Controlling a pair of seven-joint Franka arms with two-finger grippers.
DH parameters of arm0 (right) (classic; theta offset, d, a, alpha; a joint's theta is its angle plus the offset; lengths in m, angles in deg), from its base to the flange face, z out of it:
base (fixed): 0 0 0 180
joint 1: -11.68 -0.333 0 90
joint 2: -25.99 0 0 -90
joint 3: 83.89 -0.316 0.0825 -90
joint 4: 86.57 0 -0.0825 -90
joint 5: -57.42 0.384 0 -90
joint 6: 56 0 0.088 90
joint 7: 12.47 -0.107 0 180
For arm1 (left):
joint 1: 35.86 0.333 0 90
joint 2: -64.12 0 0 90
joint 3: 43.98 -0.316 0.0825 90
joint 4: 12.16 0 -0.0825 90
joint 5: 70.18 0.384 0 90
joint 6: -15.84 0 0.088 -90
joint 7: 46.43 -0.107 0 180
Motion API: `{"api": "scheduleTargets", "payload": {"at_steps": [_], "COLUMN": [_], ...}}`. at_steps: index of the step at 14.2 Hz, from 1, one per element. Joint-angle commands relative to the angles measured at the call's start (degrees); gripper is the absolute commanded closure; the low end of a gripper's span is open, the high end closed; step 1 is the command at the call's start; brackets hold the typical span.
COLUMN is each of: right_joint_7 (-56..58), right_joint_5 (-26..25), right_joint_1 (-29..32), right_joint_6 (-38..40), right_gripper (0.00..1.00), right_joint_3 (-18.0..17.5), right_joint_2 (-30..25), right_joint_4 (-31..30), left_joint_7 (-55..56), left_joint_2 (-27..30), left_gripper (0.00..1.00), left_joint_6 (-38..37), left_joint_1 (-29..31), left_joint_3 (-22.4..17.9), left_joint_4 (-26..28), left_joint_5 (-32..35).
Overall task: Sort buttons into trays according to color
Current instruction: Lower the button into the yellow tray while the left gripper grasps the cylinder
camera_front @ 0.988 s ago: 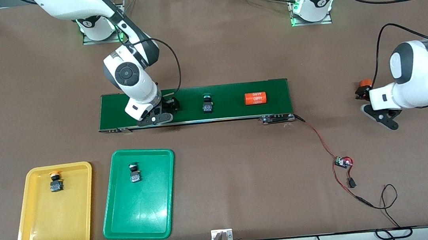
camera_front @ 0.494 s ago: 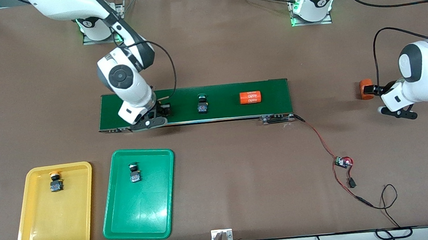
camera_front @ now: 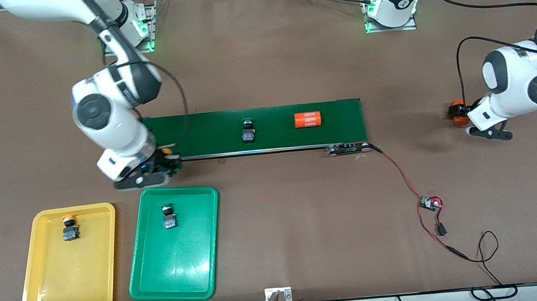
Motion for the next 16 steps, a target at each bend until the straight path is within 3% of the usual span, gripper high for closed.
{"api": "scheduleTargets", "payload": {"at_steps": [1,2,4,7,10,13,16], "right_joint_7": [9.0,11.2,12.5,12.2,12.4,12.7,15.1], "right_joint_5": [-0.3,-0.9,-6.6,-15.9,-20.9,-26.1,-27.0], "right_joint_1": [5.8,6.9,9.3,12.6,15.9,19.6,21.1], "right_joint_6": [0.3,0.2,-4.3,-10.3,-13.0,-17.0,-20.1], "right_gripper": [0.91,0.91,0.91,0.91,0.91,0.91,0.91], "right_joint_3": [-0.7,-0.7,-0.7,-0.7,-0.7,-0.7,-0.6], "right_joint_2": [5.2,6.7,9.5,13.8,15.6,18.2,19.7], "right_joint_4": [5.6,6.0,6.4,6.4,6.4,6.4,6.5], "left_joint_7": [-3.5,-4.1,-4.6,-4.7,-4.7,-4.9,-11.3], "left_joint_2": [2.7,2.9,3.0,3.5,6.9,7.3,7.2], "left_gripper": [0.00,0.10,0.46,0.73,0.76,0.76,0.76], "left_joint_6": [2.6,2.2,0.9,0.5,-11.2,-27.2,-30.1], "left_joint_1": [0.7,0.7,0.7,0.7,-0.2,-0.5,-0.8], "left_joint_3": [-0.5,-0.6,-0.5,-0.5,1.0,8.3,15.8], "left_joint_4": [3.4,3.5,3.5,3.2,-1.9,-12.2,-15.9], "left_joint_5": [0.8,0.9,0.8,0.8,0.9,0.9,0.9]}}
